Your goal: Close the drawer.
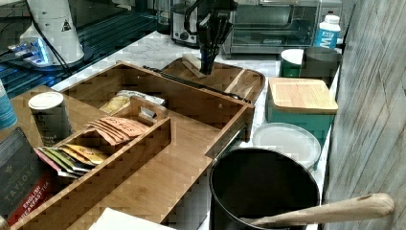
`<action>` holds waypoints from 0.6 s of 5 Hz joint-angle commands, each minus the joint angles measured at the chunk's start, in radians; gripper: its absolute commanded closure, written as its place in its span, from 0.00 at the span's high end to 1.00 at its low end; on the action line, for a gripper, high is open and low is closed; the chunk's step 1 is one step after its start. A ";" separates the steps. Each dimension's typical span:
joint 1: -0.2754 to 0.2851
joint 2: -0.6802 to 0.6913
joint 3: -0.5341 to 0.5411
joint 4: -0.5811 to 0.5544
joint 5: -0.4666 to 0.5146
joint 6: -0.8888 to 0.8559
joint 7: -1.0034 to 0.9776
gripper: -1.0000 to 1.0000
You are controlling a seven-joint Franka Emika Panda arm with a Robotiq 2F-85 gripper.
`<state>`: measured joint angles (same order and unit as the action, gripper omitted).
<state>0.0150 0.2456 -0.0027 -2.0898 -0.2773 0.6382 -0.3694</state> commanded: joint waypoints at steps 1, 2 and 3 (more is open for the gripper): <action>0.046 0.056 0.017 0.006 -0.052 0.118 0.052 0.00; 0.050 0.061 0.006 -0.009 -0.056 0.127 0.049 0.00; 0.049 0.040 -0.006 -0.033 -0.072 0.142 0.016 0.00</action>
<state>0.0458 0.3489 -0.0022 -2.1152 -0.2952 0.7646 -0.3572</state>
